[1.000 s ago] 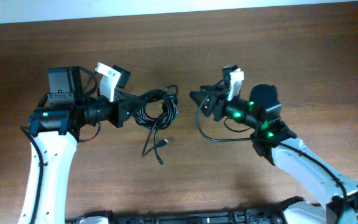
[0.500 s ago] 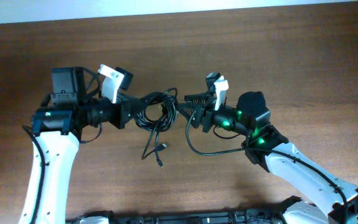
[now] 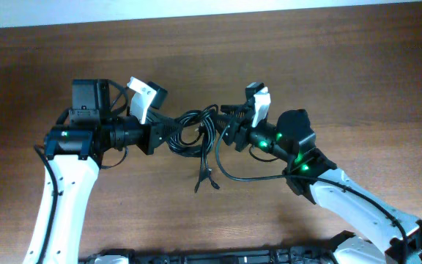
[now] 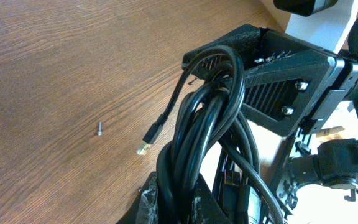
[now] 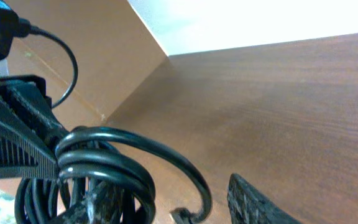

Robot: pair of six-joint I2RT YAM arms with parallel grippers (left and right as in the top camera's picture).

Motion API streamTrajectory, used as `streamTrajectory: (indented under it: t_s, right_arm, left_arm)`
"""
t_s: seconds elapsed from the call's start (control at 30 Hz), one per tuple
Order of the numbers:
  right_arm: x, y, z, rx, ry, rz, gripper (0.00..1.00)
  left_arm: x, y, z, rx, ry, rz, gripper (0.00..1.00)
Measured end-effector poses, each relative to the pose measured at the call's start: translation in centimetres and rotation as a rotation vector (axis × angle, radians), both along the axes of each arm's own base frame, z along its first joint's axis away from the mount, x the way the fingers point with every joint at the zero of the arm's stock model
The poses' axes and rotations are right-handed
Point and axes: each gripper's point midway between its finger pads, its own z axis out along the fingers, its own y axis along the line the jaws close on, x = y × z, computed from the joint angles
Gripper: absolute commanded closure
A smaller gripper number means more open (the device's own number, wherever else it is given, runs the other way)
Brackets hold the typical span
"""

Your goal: Untangle cables

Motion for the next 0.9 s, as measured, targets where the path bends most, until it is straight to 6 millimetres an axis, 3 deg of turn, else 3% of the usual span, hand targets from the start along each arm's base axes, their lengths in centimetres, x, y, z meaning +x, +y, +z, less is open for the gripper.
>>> streamTrajectory:
  t_s: [0.13,0.23,0.4,0.57,0.67,0.73,0.83,0.9]
  right_arm:
    - [1.0,0.3,-1.1,-0.024,0.000,-0.078,0.48]
    - [1.9,0.0,-2.8,-0.057,0.025,-0.138,0.48]
    - [2.7,-0.9,-3.2,-0.065,0.043,-0.155,0.48]
    - [4.3,-4.6,-4.3,-0.076,0.103,-0.189,0.48]
    - [5.5,-7.6,-6.2,-0.117,0.174,-0.288,0.48]
    - [6.7,-11.0,-8.1,-0.164,0.229,-0.421,0.48]
    - [6.7,-11.9,-9.0,-0.192,0.259,-0.470,0.47]
    - [6.5,-12.2,-9.6,-0.207,0.281,-0.481,0.42]
  left_arm:
    - [0.0,0.1,0.1,-0.007,-0.003,-0.002,1.00]
    - [-0.8,-1.0,1.1,-0.077,-0.022,-0.071,1.00]
    - [-1.1,-1.9,1.7,-0.134,-0.036,-0.126,1.00]
    - [-1.1,-2.3,1.7,-0.140,-0.045,-0.147,1.00]
    - [-1.5,-2.7,2.2,-0.175,-0.043,-0.171,1.00]
    - [-1.8,-3.0,2.8,-0.212,-0.046,-0.193,1.00]
    - [-2.0,-3.1,3.2,-0.228,-0.052,-0.203,1.00]
    - [-1.7,-2.9,2.7,-0.198,-0.053,-0.186,1.00]
